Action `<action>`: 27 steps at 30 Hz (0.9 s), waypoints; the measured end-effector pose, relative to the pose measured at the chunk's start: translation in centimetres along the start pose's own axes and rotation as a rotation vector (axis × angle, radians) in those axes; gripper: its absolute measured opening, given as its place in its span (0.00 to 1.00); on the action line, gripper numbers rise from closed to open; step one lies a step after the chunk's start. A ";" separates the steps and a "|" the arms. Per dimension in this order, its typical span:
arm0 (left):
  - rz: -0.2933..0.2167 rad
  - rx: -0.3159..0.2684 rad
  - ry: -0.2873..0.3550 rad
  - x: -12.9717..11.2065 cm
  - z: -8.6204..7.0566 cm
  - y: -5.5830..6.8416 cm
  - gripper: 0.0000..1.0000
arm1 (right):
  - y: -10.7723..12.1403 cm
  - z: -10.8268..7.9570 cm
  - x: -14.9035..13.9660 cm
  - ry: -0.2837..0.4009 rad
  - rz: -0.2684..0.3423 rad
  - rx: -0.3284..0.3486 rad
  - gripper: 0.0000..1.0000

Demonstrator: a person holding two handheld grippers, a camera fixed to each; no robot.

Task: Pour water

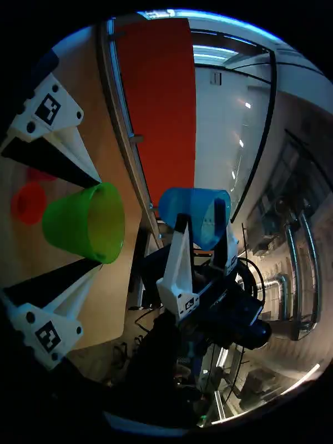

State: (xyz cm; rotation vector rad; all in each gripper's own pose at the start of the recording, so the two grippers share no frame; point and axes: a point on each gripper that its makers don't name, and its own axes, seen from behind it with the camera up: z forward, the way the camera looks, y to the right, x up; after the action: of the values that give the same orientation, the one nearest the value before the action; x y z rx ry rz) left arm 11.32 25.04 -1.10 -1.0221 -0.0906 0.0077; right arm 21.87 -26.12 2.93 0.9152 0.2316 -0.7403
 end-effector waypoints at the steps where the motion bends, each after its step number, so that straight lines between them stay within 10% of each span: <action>1: 0.000 0.000 0.000 0.0 0.0 0.0 0.86 | 0.1 0.0 0.1 -0.001 -0.010 0.000 0.91; 27: 0.013 -0.013 0.003 0.6 0.2 0.6 0.86 | 0.9 1.0 0.7 -0.045 -0.260 0.003 0.91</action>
State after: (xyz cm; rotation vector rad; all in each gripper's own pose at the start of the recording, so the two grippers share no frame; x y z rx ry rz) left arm 11.97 25.58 -1.44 -1.0360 -0.0814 0.0169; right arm 22.89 -26.93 3.77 0.8794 0.3138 -1.0003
